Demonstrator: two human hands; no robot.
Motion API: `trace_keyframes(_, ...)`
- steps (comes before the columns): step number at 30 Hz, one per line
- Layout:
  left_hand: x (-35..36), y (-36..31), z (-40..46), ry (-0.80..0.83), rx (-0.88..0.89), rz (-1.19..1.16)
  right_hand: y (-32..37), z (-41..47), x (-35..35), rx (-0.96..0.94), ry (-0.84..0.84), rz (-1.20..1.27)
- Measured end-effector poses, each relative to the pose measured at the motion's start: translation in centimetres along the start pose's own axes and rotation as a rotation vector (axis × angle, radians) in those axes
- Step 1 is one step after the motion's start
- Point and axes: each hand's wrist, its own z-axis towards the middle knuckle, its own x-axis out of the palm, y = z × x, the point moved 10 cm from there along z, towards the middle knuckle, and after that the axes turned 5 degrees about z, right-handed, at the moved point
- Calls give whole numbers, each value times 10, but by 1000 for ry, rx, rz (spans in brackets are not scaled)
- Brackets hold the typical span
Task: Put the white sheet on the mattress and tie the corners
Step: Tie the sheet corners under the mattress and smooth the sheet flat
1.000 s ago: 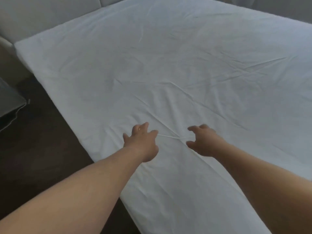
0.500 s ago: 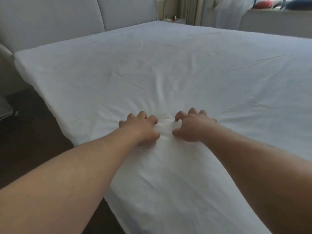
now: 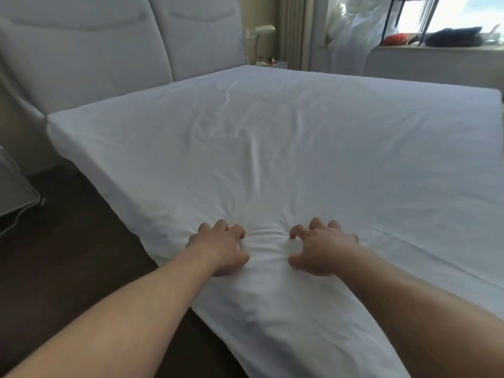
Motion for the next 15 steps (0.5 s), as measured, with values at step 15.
trace_keyframes(15, -18, -163, -72, -68, 256, 40, -124, -124, -31, 149, -160, 86)
